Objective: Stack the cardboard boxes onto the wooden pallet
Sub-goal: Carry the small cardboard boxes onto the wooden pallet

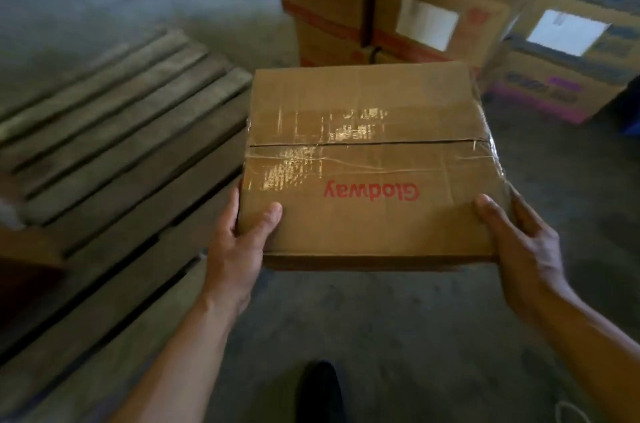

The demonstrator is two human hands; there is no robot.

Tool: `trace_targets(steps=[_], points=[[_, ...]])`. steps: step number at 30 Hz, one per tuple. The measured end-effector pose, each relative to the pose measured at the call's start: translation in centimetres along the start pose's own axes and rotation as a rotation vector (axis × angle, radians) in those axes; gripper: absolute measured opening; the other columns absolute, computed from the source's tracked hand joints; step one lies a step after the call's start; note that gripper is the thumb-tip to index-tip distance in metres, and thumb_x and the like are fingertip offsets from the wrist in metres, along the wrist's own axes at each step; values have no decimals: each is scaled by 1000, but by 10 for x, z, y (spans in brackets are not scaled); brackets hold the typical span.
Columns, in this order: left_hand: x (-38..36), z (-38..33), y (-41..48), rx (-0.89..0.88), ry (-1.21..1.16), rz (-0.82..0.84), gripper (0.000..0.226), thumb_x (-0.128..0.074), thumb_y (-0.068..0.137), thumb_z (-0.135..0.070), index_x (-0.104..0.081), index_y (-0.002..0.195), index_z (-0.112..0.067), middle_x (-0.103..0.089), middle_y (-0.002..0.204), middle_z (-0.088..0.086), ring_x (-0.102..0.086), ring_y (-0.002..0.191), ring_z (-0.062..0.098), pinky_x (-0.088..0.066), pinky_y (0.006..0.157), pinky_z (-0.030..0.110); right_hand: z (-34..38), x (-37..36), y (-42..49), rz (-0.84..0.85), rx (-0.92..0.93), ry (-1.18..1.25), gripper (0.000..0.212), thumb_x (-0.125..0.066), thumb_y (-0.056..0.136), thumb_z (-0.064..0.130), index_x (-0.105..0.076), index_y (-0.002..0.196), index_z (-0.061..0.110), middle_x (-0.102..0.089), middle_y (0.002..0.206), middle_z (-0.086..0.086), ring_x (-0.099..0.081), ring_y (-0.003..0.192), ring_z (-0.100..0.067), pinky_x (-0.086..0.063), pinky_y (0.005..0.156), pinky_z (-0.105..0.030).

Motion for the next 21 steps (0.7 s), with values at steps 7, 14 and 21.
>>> trace_targets(steps=[7, 14, 21], points=[[190, 19, -70, 45, 2, -291, 56, -76, 80, -53, -46, 125, -68, -61, 113, -39, -60, 100, -14, -49, 65, 4, -36, -163, -70, 259, 6, -116, 83, -73, 65, 60, -45, 142, 47, -58, 111, 25, -63, 99, -7, -56, 81, -34], [332, 58, -146, 158, -35, -451, 57, -72, 80, -51, -42, 123, -72, -61, 117, -34, -61, 104, -9, -52, 72, 14, -90, -280, -153, 498, -23, -212, 71, -72, 76, 61, -44, 140, 53, -60, 123, 17, -64, 106, -14, -58, 80, -39], [443, 100, -231, 274, -58, -666, 65, -77, 72, -59, -42, 125, -70, -59, 129, -17, -62, 111, 17, -53, 90, 51, -132, -365, -246, 691, -32, -357, 40, -68, 77, 64, -46, 107, 79, -60, 114, 20, -64, 102, -11, -53, 71, -28]])
Point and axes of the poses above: each hand's wrist, its own y-axis towards the middle knuckle, its own x-axis out of the back of the hand, z = x × y, the point moved 7 cm from there along y, towards the middle knuckle
